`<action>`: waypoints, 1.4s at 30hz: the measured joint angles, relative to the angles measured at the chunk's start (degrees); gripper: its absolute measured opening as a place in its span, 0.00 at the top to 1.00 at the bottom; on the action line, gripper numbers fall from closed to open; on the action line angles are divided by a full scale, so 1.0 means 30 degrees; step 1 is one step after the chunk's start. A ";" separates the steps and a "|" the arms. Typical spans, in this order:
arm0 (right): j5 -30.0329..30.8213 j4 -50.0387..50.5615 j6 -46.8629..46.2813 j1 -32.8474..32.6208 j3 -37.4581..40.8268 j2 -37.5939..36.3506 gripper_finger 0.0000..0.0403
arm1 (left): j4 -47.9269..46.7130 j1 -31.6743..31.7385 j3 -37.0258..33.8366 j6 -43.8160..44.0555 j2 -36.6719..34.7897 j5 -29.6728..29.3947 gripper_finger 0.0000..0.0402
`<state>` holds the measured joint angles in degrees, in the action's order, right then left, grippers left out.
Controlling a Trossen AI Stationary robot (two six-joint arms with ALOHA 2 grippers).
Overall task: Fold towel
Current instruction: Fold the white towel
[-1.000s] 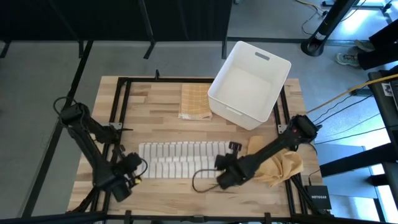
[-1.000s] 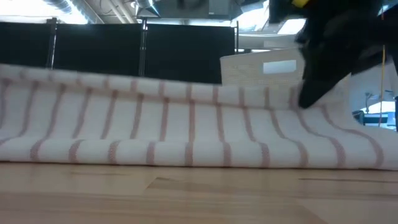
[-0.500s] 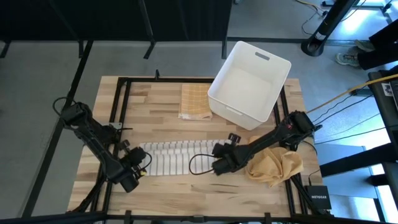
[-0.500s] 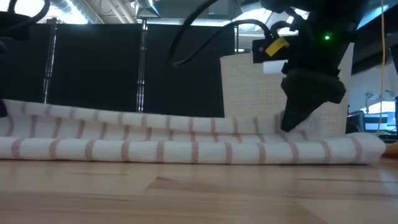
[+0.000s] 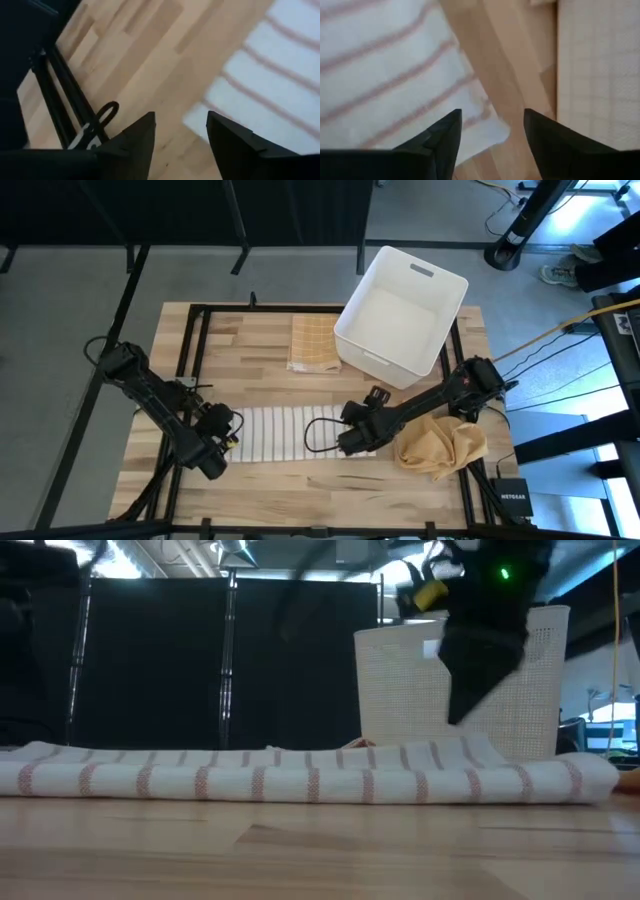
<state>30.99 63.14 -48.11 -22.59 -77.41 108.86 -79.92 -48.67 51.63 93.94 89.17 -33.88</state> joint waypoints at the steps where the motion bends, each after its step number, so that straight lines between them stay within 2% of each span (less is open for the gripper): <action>1: 0.0061 -0.0138 0.0197 -0.0187 -0.0283 -0.0002 0.45 | 0.0073 -0.0195 0.0159 0.0122 -0.0024 -0.0241 0.57; 4: -0.0364 -0.2455 0.2037 -0.0952 -0.0379 -0.0022 0.45 | 0.3024 -0.0921 0.0211 -0.1383 -0.0045 -0.0835 0.57; 9: -0.0649 -0.8924 0.4830 -0.2118 0.1399 -0.0022 0.47 | 1.2125 -0.1790 -0.1103 -0.7142 -0.0037 -0.0944 0.59; 11: -0.0727 -1.0992 0.5104 -0.2115 0.2479 -0.0007 0.49 | 1.4289 -0.1792 -0.1879 -0.8023 -0.0030 -0.0910 0.60; 14: -0.2307 -1.3536 0.5051 -0.1992 0.4177 -0.0007 0.51 | 1.4926 -0.1668 -0.3059 -0.7581 -0.0023 0.0111 0.62; 18: -0.5382 -1.4372 0.4010 -0.1951 0.5378 -0.0070 0.52 | 1.4898 -0.1694 -0.4052 -0.6359 -0.0130 0.2876 0.63; 23: -0.7421 -1.4046 0.3356 -0.1917 0.4943 -0.0178 0.51 | 1.3964 -0.1819 -0.3608 -0.6311 -0.0412 0.4594 0.64; 26: -0.8446 -1.3282 0.3273 -0.1877 0.3937 -0.0467 0.50 | 1.3619 -0.1805 -0.2865 -0.7037 -0.1293 0.4226 0.64; 30: -0.7465 -1.3030 0.3794 -0.2110 0.2982 -0.1453 0.49 | 1.4612 -0.1790 -0.1887 -0.8903 -0.2488 0.0552 0.64; 32: -0.5974 -1.2711 0.4095 -0.2436 0.3118 -0.1589 0.49 | 1.6222 -0.1563 -0.1894 -1.0455 -0.2669 -0.1695 0.64; 34: -0.4371 -1.2078 0.3692 -0.3042 0.3661 -0.1881 0.49 | 1.7951 -0.0730 -0.1908 -1.1894 -0.2612 -0.2834 0.64; 36: -0.3414 -1.2117 0.2091 -0.3639 0.4392 -0.2375 0.49 | 1.9924 0.0498 -0.2143 -1.3570 -0.2068 -0.2549 0.64; 42: -0.3098 -1.2029 -0.4640 -0.4807 0.6793 -0.4461 0.49 | 2.5568 0.3578 -0.2317 -1.8544 0.0479 0.0806 0.64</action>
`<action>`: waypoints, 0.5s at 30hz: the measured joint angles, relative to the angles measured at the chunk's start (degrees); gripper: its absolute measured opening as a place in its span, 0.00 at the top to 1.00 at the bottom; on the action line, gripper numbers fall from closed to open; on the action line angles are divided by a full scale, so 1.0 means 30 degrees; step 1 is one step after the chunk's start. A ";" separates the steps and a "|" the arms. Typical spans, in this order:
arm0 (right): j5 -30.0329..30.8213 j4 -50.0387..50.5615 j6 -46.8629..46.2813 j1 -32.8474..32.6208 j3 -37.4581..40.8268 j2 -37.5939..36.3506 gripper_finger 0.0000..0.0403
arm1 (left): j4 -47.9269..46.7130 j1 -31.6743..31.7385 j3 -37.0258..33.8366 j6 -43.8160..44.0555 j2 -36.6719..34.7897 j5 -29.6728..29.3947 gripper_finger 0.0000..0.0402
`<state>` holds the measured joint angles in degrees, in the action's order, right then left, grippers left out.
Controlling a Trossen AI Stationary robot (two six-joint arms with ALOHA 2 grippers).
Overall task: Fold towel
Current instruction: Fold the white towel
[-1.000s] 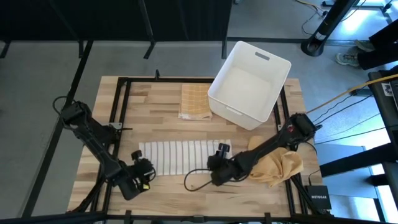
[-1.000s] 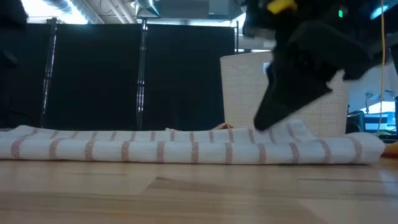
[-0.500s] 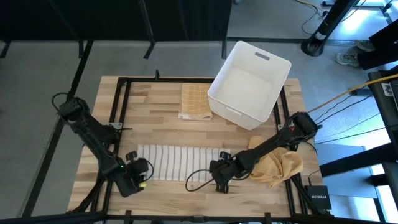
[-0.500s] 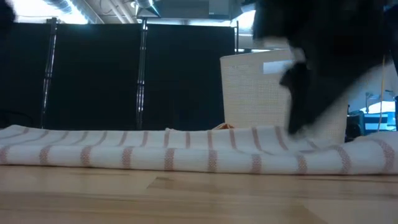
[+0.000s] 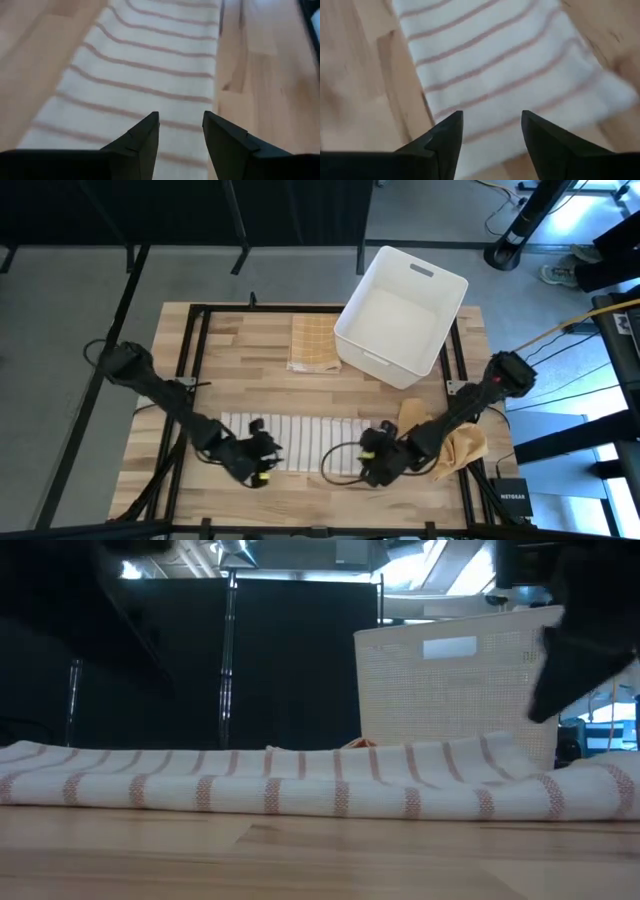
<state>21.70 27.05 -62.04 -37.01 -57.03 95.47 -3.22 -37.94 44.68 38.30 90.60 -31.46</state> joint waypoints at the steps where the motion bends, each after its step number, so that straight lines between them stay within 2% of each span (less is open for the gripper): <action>1: -0.0027 -0.0082 -0.1115 -0.0070 0.0485 -0.0333 0.49 | 0.0682 0.0423 -0.0019 -0.0649 0.0573 0.0480 0.64; 5: -0.0177 -0.0458 -0.5043 -0.0275 0.2774 -0.0530 0.49 | 0.2804 0.1769 -0.0019 -0.2168 0.2875 0.1518 0.64; 10: 0.0034 -0.4532 -0.7922 -0.0286 0.5140 -0.0641 0.49 | 0.4190 0.2791 0.0003 -0.3301 0.4404 0.2157 0.64; 15: 0.0115 -0.8997 -0.9210 0.0267 0.6636 -0.0355 0.49 | 0.4603 0.3374 0.0061 -0.3951 0.4766 0.2062 0.64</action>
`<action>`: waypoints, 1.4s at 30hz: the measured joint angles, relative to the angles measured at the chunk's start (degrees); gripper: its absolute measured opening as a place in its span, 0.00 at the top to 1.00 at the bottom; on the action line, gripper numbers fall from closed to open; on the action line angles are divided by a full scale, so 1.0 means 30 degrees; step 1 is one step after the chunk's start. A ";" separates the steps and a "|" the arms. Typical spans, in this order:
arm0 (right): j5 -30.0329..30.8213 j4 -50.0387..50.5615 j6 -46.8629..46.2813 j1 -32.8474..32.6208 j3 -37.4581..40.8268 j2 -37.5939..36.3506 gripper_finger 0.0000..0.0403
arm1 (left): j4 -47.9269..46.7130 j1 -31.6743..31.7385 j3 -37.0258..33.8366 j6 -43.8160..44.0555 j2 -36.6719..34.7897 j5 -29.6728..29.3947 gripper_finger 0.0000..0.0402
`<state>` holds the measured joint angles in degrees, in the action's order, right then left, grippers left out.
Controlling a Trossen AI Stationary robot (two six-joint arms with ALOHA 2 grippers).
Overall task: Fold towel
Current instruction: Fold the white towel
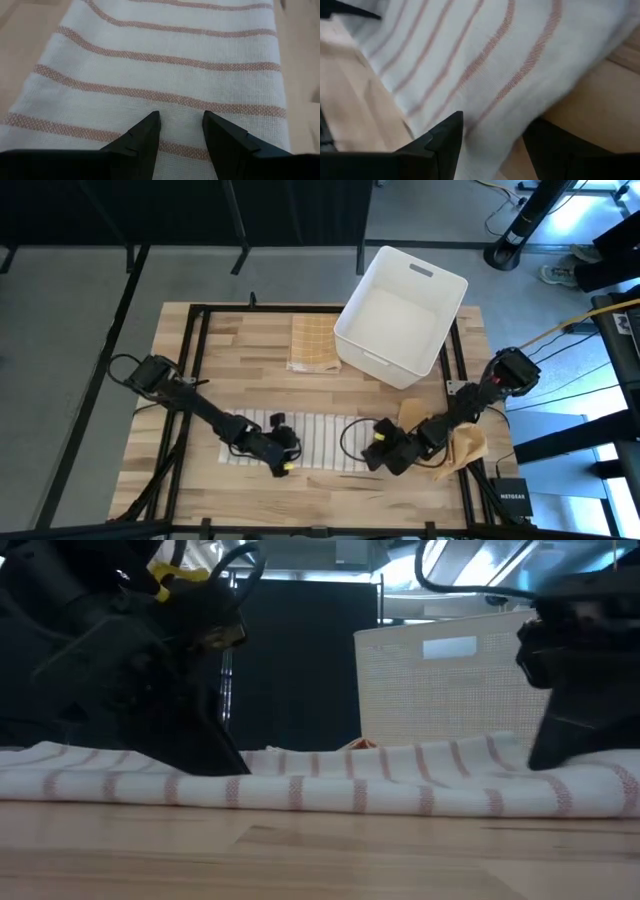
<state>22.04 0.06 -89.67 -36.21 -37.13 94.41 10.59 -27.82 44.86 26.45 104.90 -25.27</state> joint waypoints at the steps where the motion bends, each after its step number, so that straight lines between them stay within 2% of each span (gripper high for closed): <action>1: 0.0006 -0.0519 -0.0036 0.0152 0.0112 0.0164 0.49 | 0.0005 0.0063 0.0000 -0.0045 0.0006 -0.0054 0.64; 5: -0.0184 -0.1796 0.0279 0.0851 0.0125 0.0782 0.49 | -0.0082 0.0257 0.0000 -0.0082 0.0015 -0.0139 0.64; 8: 0.0003 -0.2541 0.1072 0.0977 0.0154 0.0917 0.54 | -0.0168 0.0257 0.0000 -0.0377 0.0021 -0.0175 0.64; 11: 0.0291 -0.3063 0.1607 0.0951 0.0219 0.0993 0.66 | -0.0206 0.0257 0.0000 -0.0559 0.0022 -0.0176 0.64; 16: 0.0352 -0.3537 0.3130 0.0955 -0.0182 0.0448 0.95 | -0.0167 0.0249 -0.0007 -0.0566 0.0029 -0.0176 0.64; 21: 0.1632 -0.3621 0.5185 0.0970 -0.1910 0.0059 0.92 | 0.0071 0.0235 -0.0029 -0.0549 0.0036 -0.0184 0.64; 26: 0.3508 -0.3716 0.8270 0.1175 -0.3576 0.0162 0.97 | 0.0420 0.0235 -0.0051 -0.0934 0.0051 -0.0176 0.64; 29: 0.3797 -0.3732 0.9391 0.1499 -0.3938 0.0161 0.97 | 0.0090 0.0223 0.0025 -0.1156 -0.0547 -0.0054 0.64; 33: 0.3968 -0.3525 0.9935 0.1647 -0.4088 0.0161 0.95 | -0.2812 -0.0283 0.0856 -0.0780 -0.2916 -0.0117 0.64; 38: 0.3789 -0.3529 0.9988 0.1706 -0.4123 0.0161 0.98 | -0.9102 -0.1467 0.0476 0.2796 -0.4470 -0.0250 0.64; 42: 0.3786 -0.3713 0.9966 0.1862 -0.4123 0.0161 0.96 | -0.9387 -0.2087 -0.1078 0.5167 -0.4177 -0.0661 0.64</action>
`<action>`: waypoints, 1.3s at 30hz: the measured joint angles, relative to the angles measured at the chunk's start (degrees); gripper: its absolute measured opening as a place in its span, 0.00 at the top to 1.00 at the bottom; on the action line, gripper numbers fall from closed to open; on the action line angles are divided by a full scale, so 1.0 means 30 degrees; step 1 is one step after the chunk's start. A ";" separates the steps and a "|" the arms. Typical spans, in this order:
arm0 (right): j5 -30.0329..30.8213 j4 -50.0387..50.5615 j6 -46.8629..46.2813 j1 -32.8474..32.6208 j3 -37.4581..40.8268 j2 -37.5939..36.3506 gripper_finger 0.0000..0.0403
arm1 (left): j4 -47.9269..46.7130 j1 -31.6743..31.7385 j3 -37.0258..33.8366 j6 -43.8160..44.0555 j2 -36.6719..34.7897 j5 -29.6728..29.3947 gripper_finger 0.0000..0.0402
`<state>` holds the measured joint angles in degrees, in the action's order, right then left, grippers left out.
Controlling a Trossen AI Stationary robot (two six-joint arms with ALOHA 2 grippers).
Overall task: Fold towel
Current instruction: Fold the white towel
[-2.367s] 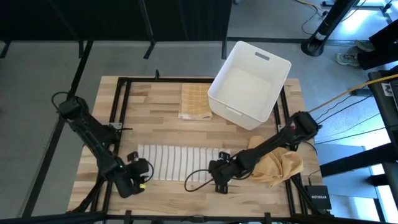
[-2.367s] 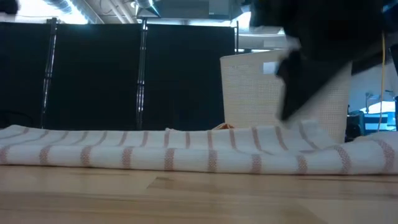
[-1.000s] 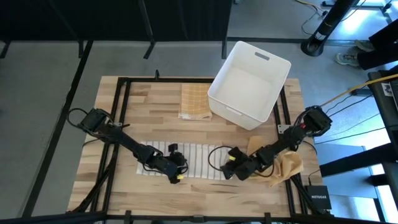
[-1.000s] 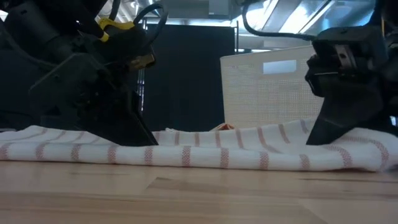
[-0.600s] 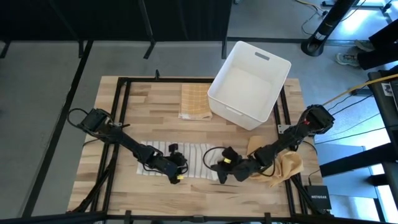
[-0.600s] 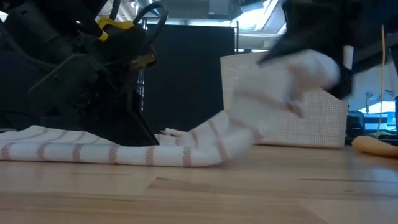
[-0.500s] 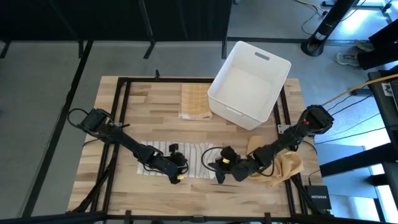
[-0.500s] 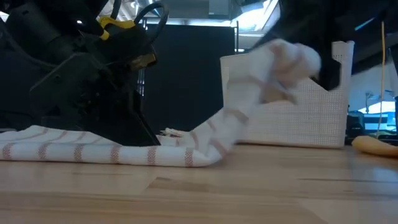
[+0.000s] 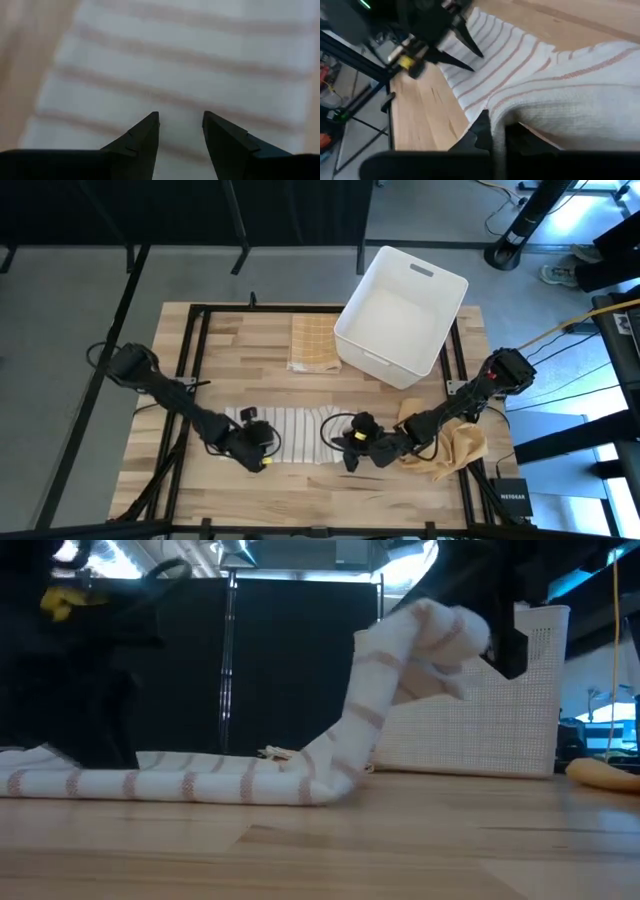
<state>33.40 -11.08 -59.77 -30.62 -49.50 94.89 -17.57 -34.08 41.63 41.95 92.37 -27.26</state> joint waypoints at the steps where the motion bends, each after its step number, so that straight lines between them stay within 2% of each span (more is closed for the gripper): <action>1: 0.0006 -0.0263 0.0008 0.0017 0.0000 0.0000 0.96 | 0.0621 -0.0062 -0.0329 0.0360 0.0134 -0.0167 0.64; 7: -0.1352 -0.2793 0.1761 0.1393 -0.0624 0.0581 0.97 | 0.5984 0.0408 -0.1347 -0.0743 0.1300 -0.0399 0.64; 15: -0.4216 -0.2922 0.4663 0.3305 -0.4395 0.3427 0.96 | 0.8859 0.1115 -0.1369 -0.2484 0.2122 -0.0088 0.64; 18: -0.4522 -0.2689 0.5452 0.3523 -0.5451 0.4136 0.97 | 0.7932 0.0984 -0.1103 -0.2484 0.1358 0.0310 0.64; 21: -0.4711 -0.2215 0.5589 0.3487 -0.5965 0.4342 0.96 | 0.5768 0.0186 -0.0325 -0.2006 -0.0475 0.0440 0.64; 24: -0.4685 -0.1657 0.5574 0.3486 -0.6011 0.4347 0.96 | 0.2169 -0.1066 -0.0069 0.0136 -0.2343 0.0498 0.64; 27: -0.4732 -0.1875 0.5564 0.3489 -0.6011 0.4350 0.96 | -0.1042 -0.2583 -0.0288 0.2952 -0.2991 0.0258 0.64; 30: -0.5051 -0.2812 0.5552 0.3631 -0.6047 0.4754 0.96 | -0.0715 -0.4017 -0.1514 0.5049 -0.2610 -0.0705 0.64; 33: -0.5495 -0.4497 0.5517 0.3875 -0.6037 0.5644 0.96 | 0.0768 -0.4410 -0.2694 0.6392 -0.1940 -0.1144 0.64; 39: -0.6628 -0.5287 0.5403 0.4375 -0.7581 0.7567 0.96 | 0.3057 -0.4222 -0.3208 0.6315 -0.1020 -0.1764 0.64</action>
<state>13.52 -26.94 -43.56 -17.50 -72.24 117.59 -8.40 -46.74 32.00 60.90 89.31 -32.55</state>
